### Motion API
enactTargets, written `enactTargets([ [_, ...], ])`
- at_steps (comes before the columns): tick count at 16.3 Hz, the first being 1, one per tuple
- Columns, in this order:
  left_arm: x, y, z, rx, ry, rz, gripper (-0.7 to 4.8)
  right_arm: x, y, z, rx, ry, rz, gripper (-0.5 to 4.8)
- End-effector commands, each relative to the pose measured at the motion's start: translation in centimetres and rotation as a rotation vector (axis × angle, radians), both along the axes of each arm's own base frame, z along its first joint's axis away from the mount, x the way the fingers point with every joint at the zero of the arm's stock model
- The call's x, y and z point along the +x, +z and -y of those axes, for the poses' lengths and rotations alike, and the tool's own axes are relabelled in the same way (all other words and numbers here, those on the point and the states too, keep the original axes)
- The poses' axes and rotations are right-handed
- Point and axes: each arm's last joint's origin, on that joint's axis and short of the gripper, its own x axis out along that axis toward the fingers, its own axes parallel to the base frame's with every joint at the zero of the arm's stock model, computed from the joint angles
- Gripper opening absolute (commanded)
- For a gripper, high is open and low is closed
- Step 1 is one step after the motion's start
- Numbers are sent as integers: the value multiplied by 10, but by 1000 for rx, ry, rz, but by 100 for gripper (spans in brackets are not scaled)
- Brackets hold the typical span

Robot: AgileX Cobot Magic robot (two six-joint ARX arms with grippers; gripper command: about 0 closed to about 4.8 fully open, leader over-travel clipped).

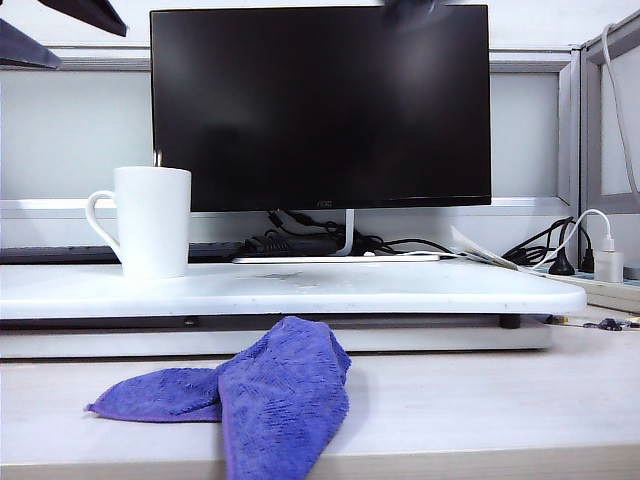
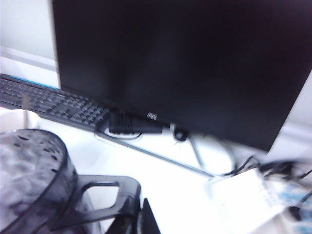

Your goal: Carefully pick up the black cup and pour some water from the black cup into the white cup.

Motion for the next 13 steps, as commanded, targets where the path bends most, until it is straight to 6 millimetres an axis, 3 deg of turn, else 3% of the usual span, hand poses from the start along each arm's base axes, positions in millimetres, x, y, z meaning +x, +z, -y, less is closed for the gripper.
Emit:
enactTargets([
  [1,-1,1,0,3,-4,-2,479,39,-25,-4,107,-4,-3,-3],
  [6,-1,1,0,3,-4,-2,479,109,-90,-25,171,-17,-69,-3],
  [10,-1,0,0,50,-12,8,479,140,-131,-41,229,-5,-91,-3],
  [13,-1,-3,0,74,-16,-17,479,152,-152,-48,232,-3,-84,-3],
])
